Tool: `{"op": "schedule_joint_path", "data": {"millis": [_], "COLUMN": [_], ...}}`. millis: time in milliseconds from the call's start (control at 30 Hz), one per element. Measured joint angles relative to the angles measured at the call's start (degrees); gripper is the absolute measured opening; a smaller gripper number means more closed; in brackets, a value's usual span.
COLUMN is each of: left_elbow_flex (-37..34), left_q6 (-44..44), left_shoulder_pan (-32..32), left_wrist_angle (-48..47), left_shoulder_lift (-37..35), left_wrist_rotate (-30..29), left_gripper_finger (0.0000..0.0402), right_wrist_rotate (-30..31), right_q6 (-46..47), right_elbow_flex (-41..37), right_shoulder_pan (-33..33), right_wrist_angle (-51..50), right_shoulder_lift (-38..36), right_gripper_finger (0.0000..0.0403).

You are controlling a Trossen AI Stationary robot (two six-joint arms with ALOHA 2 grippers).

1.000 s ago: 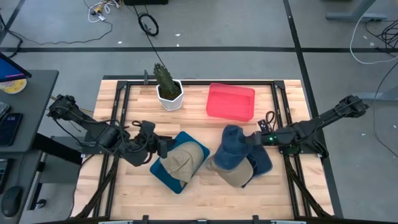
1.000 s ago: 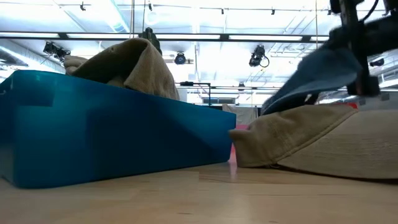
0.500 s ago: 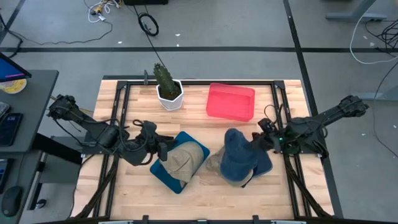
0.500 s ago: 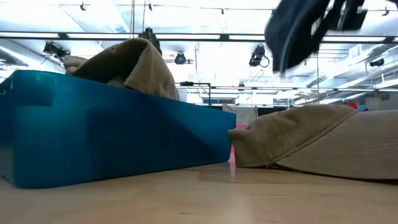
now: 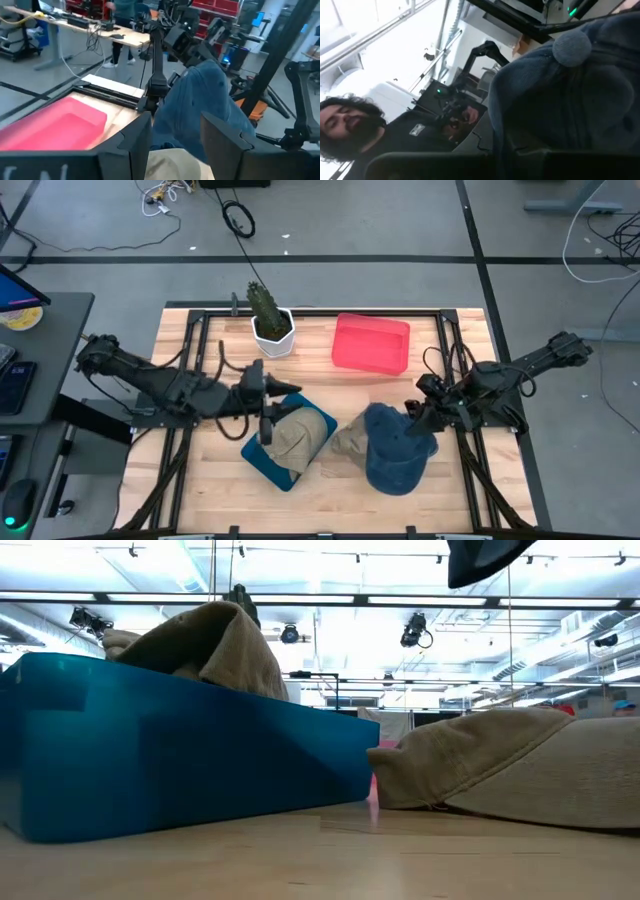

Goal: Pick & Place hat
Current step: Put the blue cap into the red bin

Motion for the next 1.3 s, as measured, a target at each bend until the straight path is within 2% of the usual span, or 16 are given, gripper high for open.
{"op": "schedule_joint_path", "data": {"millis": [200, 400, 633, 800, 933, 1100, 1300], "left_elbow_flex": [0.0, 0.0, 0.0, 0.0, 0.0, 0.0, 0.0], "left_q6": [-2.3, -2.3, -2.2, -0.8, 0.4, 2.1, 1.7], "left_shoulder_pan": [3.1, 3.4, 3.4, 5.0, 7.1, 9.3, 11.1], "left_wrist_angle": [0.0, 0.0, -0.1, 0.1, 1.3, 2.7, 2.8], "left_shoulder_lift": [0.0, 0.0, 0.0, 0.0, 0.0, 0.0, 0.0], "left_wrist_rotate": [5.6, 6.0, 7.7, 13.9, 18.2, 18.6, 19.3], "left_gripper_finger": [0.0170, 0.0170, 0.0170, 0.0170, 0.0170, 0.0170, 0.0170], "right_wrist_rotate": [-1.8, -5.3, -8.6, -12.9, -15.6, -16.9, -20.4], "right_q6": [0.0, -1.3, -1.2, 0.2, 0.1, -2.4, -7.3], "right_elbow_flex": [2.2, 6.1, 10.7, 14.4, 16.0, 17.5, 23.3], "right_shoulder_pan": [0.0, 0.0, -1.5, -2.2, -3.8, -6.1, -9.5], "right_wrist_angle": [0.0, 0.0, -6.6, -12.1, -12.6, -12.2, -11.1], "right_shoulder_lift": [3.3, 5.8, 6.1, 6.6, 8.6, 11.6, 16.4], "right_gripper_finger": [0.0000, 0.0000, 0.0000, 0.0000, 0.0000, 0.0000, 0.0000]}}
